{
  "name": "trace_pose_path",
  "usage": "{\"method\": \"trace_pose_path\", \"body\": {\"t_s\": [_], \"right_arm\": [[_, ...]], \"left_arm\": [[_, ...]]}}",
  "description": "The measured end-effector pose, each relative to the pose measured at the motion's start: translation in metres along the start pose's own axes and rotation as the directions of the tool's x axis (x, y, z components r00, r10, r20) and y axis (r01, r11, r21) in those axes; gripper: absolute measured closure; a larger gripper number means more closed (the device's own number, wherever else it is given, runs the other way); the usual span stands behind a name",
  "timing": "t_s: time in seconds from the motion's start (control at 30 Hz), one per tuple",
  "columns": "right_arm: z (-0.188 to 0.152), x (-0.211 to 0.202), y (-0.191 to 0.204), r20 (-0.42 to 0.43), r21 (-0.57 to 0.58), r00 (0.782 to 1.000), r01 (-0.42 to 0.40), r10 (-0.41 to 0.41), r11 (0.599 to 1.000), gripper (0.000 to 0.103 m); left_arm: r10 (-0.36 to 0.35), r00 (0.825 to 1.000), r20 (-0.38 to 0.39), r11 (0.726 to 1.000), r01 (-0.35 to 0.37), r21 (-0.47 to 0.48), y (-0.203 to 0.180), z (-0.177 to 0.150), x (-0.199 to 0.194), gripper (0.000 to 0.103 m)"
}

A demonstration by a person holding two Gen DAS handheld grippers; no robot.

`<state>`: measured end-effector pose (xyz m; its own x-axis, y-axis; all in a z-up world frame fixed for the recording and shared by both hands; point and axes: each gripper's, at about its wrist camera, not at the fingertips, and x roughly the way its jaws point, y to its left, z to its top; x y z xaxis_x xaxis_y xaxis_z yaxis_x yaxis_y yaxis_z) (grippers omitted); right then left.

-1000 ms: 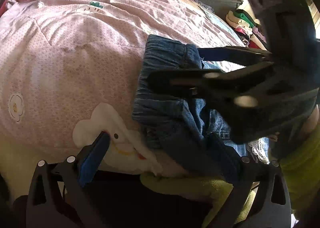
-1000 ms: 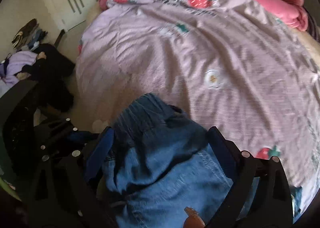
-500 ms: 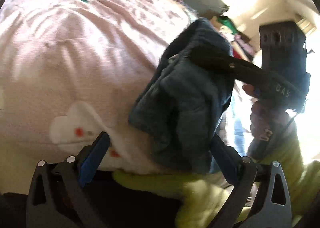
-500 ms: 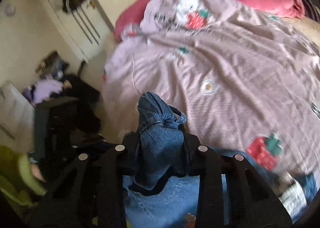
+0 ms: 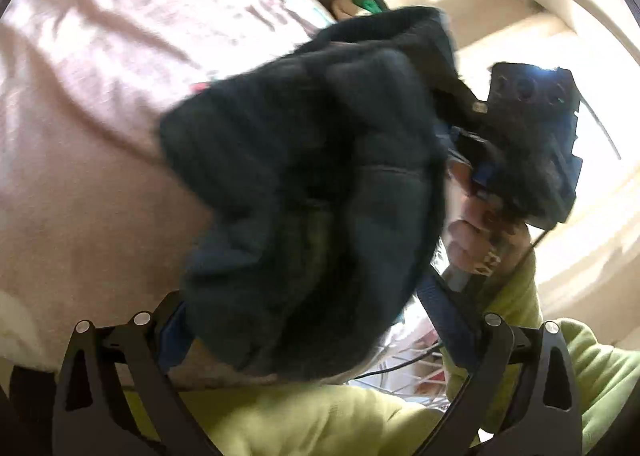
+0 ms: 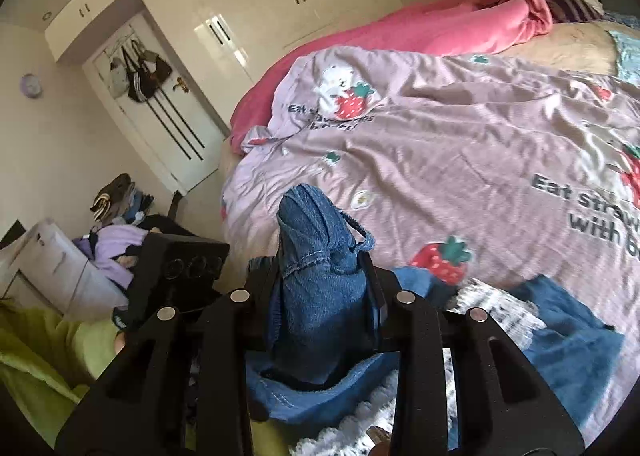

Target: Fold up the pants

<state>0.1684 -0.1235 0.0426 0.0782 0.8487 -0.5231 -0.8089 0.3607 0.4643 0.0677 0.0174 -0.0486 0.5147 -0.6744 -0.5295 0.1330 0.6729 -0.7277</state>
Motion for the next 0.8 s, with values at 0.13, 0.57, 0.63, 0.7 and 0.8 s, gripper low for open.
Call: {"method": "trace_pose_path", "body": {"t_s": [0.13, 0.57, 0.63, 0.7, 0.8], "right_arm": [[-0.005, -0.016, -0.012, 0.035, 0.017, 0.999, 0.004, -0.004, 1.000, 0.074], [-0.079, -0.097, -0.071, 0.056, 0.274, 0.956, 0.264, -0.289, 0.925, 0.032], [-0.083, -0.090, -0.068, 0.040, 0.276, 0.957, 0.267, -0.289, 0.923, 0.027], [-0.082, -0.079, -0.066, 0.024, 0.268, 0.958, 0.269, -0.285, 0.925, 0.023], [-0.081, -0.060, -0.066, -0.063, 0.225, 0.929, 0.370, -0.365, 0.902, 0.023]], "left_arm": [[-0.009, 1.000, -0.001, 0.999, 0.009, 0.037, -0.024, 0.005, 0.012, 0.005], [0.183, 0.978, -0.105, 0.924, -0.134, 0.358, -0.087, -0.020, 0.067, 0.005], [0.219, 0.969, -0.116, 0.910, -0.160, 0.382, -0.085, -0.019, 0.079, 0.005], [0.267, 0.957, -0.118, 0.886, -0.195, 0.421, -0.089, -0.027, 0.089, 0.005], [0.289, 0.951, -0.107, 0.873, -0.216, 0.437, -0.092, -0.033, 0.093, 0.005]]}}
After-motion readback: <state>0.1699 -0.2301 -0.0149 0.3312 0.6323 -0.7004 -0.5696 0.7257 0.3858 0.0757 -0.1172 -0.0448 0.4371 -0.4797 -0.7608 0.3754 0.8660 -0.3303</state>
